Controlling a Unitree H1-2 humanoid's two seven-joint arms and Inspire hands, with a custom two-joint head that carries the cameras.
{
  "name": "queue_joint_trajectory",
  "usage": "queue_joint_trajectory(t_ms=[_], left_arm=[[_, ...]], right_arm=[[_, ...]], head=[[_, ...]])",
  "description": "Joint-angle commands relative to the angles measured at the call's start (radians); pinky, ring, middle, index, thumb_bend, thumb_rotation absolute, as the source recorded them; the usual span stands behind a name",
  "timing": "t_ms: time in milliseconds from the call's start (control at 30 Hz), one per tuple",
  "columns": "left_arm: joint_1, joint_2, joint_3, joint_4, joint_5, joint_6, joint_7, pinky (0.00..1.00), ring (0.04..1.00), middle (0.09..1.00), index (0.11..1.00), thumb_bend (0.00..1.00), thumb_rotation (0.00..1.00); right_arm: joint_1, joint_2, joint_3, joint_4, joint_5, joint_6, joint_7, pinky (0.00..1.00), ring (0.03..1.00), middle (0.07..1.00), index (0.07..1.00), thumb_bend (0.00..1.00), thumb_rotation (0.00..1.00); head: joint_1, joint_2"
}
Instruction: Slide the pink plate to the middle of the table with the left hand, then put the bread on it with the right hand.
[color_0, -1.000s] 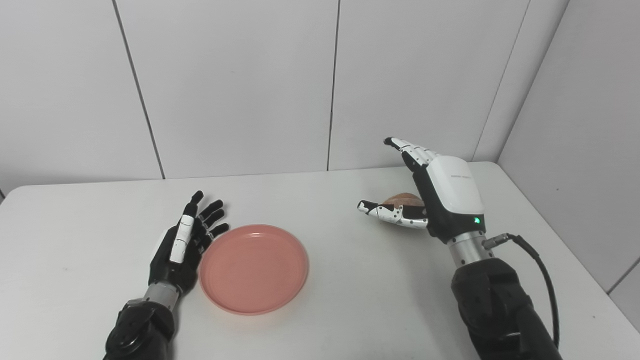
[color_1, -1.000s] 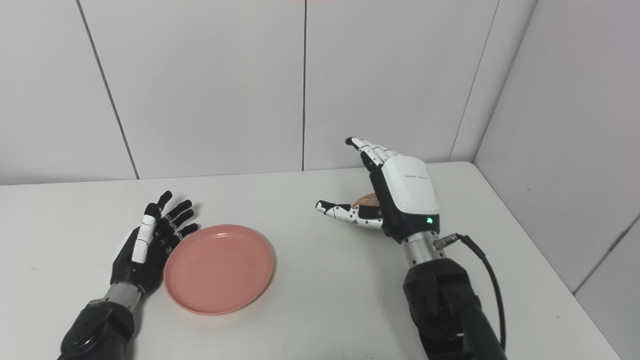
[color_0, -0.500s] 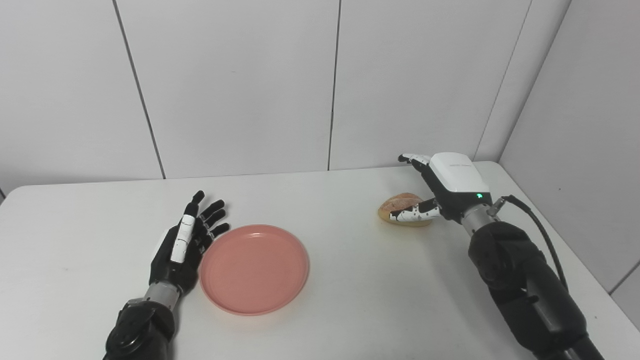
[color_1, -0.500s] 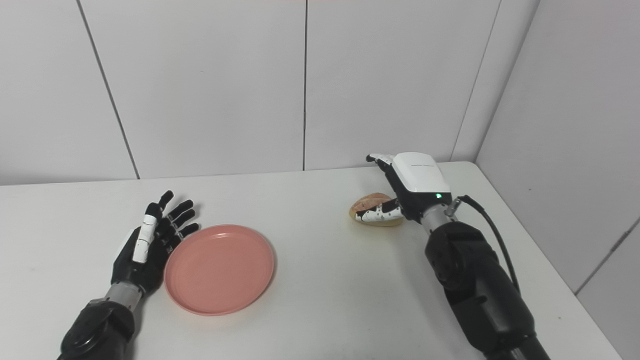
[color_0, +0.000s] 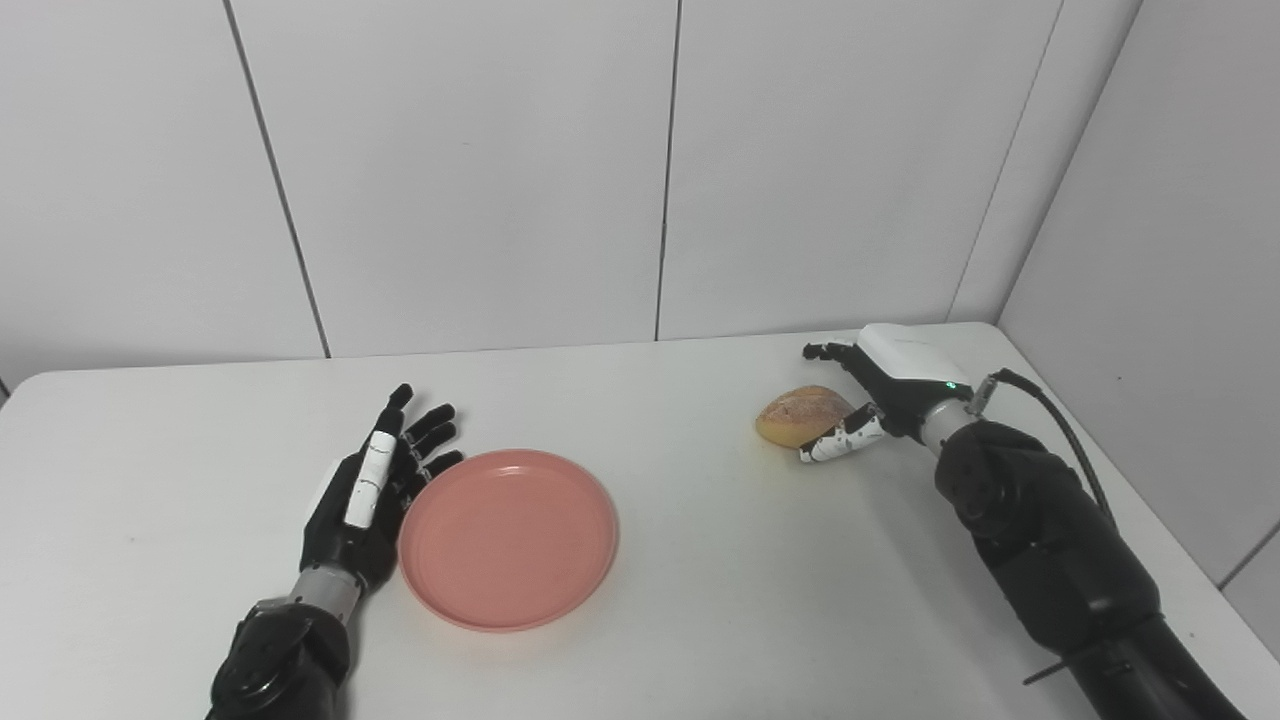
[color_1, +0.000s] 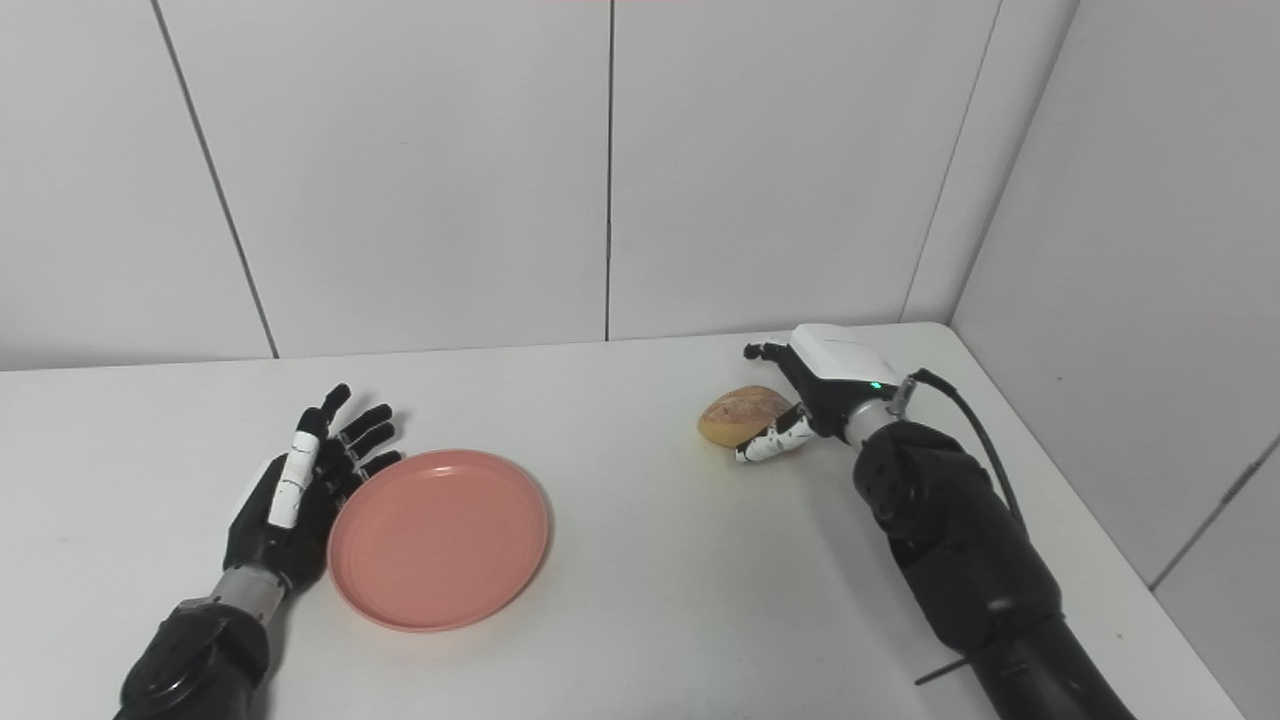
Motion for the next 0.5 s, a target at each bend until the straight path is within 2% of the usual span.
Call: queue_joint_trajectory(t_ms=[0,200,467], left_arm=[[0.001,0.002,-0.008,0.005,0.015,0.005,0.006,0.77,0.887,0.855,0.983,0.9,0.78],[0.007,-0.007,-0.007,0.0,0.014,0.012,0.002,0.78,0.884,0.853,0.984,0.9,0.77],[0.019,-0.015,-0.008,-0.006,0.013,0.012,0.002,0.79,0.88,0.849,0.979,0.91,0.75]], right_arm=[[-0.063,-0.037,0.007,-0.002,0.004,-0.014,-0.033,0.67,0.801,0.836,0.812,1.0,0.31],[-0.094,-0.049,0.043,0.056,0.034,-0.034,-0.037,0.6,0.751,0.804,0.799,1.0,0.27],[-0.129,-0.059,0.083,0.105,0.061,-0.041,-0.044,0.58,0.745,0.798,0.791,1.0,0.18]], head=[[0.001,0.001],[0.004,0.001],[0.012,0.001]])
